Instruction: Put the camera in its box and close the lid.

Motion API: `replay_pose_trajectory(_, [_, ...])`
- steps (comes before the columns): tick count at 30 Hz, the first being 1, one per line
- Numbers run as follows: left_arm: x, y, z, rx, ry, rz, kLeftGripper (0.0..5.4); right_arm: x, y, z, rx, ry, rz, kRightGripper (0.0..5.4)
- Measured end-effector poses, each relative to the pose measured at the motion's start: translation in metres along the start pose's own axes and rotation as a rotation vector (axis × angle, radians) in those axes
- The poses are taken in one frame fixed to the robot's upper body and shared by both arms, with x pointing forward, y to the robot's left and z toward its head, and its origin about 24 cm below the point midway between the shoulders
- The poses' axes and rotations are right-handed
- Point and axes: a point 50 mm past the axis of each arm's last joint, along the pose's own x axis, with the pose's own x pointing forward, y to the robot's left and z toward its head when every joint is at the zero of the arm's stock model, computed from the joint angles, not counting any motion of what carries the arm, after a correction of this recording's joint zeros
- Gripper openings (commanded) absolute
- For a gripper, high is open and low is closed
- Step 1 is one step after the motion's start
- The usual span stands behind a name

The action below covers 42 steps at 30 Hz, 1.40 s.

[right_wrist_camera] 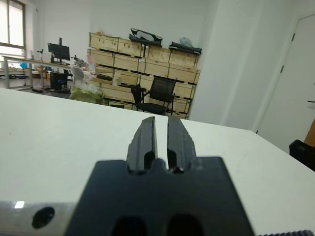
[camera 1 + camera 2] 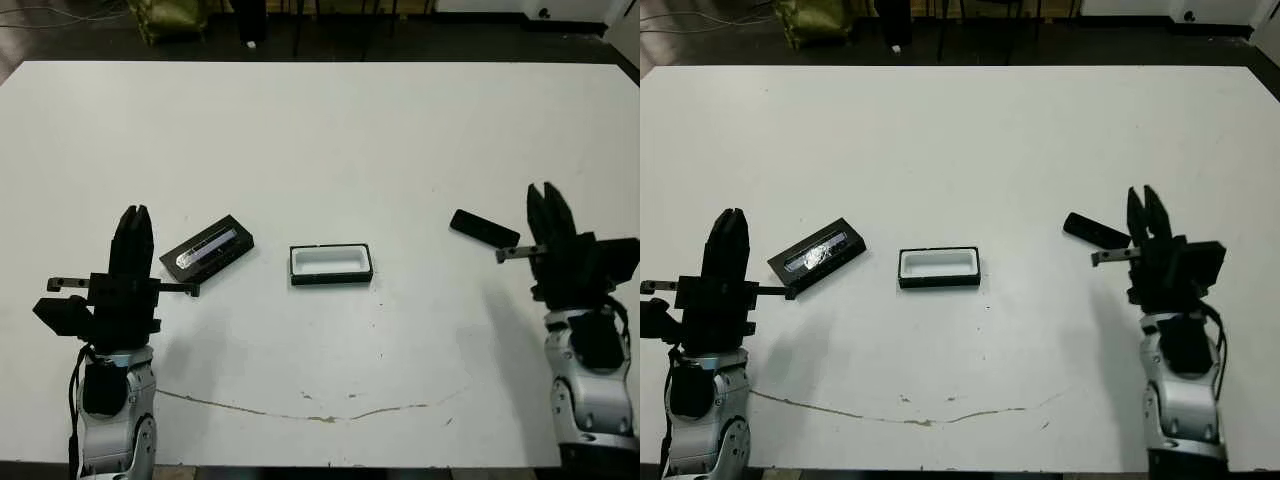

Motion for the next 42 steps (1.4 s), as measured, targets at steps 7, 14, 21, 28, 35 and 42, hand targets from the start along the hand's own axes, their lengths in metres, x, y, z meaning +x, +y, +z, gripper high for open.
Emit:
replay_pose_trajectory(7, [0.001, 0.002, -0.001, 0.012, -0.002, -0.017, 0.01, 0.015, -0.017, 0.010, -0.042, 0.023, 0.029, 0.00])
replay_pose_trajectory(14, [0.004, 0.002, 0.003, 0.034, 0.008, -0.022, 0.01, 0.033, -0.030, 0.014, -0.079, 0.081, 0.060, 0.00])
replay_pose_trajectory(21, [0.015, 0.011, 0.014, 0.092, 0.035, -0.025, 0.01, 0.045, -0.044, 0.001, -0.069, 0.138, 0.145, 0.00])
replay_pose_trajectory(28, [0.033, 0.025, 0.022, 0.145, 0.026, -0.032, 0.01, 0.051, -0.047, -0.002, -0.110, 0.209, 0.235, 0.00])
replay_pose_trajectory(35, [0.052, 0.035, 0.029, 0.172, 0.015, -0.029, 0.01, 0.057, -0.047, 0.000, -0.214, 0.269, 0.357, 0.00])
replay_pose_trajectory(42, [0.066, 0.038, 0.030, 0.169, 0.047, -0.028, 0.00, 0.055, -0.043, -0.004, -0.245, 0.337, 0.466, 0.25])
